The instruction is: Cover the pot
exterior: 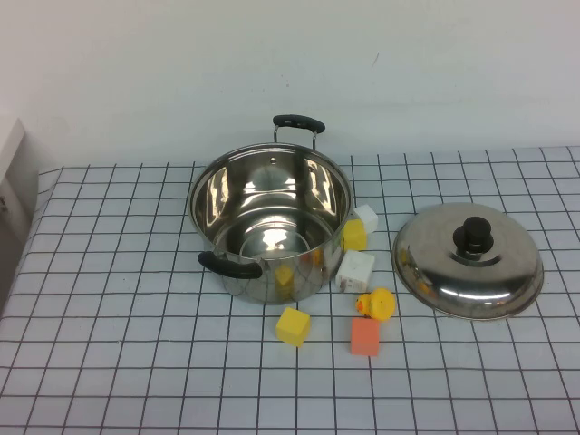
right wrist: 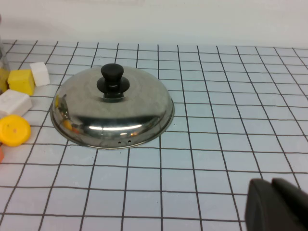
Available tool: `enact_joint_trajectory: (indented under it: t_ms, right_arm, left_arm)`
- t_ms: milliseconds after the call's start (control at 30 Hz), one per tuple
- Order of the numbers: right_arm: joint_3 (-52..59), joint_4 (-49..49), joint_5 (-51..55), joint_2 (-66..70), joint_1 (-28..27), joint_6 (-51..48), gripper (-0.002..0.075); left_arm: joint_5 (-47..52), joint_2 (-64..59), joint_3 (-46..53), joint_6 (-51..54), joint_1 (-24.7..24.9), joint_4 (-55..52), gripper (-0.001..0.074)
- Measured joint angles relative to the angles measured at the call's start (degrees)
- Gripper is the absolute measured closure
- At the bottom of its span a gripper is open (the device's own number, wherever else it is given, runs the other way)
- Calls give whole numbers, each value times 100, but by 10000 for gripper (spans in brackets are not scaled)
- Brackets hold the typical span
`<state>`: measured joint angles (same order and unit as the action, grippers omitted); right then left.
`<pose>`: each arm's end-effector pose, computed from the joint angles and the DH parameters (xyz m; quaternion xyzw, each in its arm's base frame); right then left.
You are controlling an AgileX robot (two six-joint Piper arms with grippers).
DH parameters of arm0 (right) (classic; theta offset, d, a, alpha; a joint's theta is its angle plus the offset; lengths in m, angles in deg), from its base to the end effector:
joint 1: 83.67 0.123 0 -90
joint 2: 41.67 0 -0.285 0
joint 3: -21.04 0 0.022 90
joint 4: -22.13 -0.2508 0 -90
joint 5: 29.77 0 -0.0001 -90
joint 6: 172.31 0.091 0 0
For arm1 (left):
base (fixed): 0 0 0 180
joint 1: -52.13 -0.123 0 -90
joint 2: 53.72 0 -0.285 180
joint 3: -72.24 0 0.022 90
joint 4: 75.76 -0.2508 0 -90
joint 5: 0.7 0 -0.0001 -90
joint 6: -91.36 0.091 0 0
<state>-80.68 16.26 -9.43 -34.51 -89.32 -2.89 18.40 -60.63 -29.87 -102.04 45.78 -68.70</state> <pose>0.0531 -0.0020 0.1757 -0.0067 0.7969 -0.0423 0.6026 0.0532 0.0022 0.1802 -0.1677 0.7686 -0.0895 0.6108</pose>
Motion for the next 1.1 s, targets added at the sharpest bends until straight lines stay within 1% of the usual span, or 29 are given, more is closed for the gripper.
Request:
enact_joint_trajectory:
  t_ms: [967, 1100]
  right_arm:
    - [0, 0, 0, 0, 0, 0, 728]
    - [0, -214, 0, 0, 0, 28, 728]
  left_arm:
    - [-11, 0, 0, 13, 0, 0, 738]
    - [-20, 0, 0, 13, 0, 0, 738]
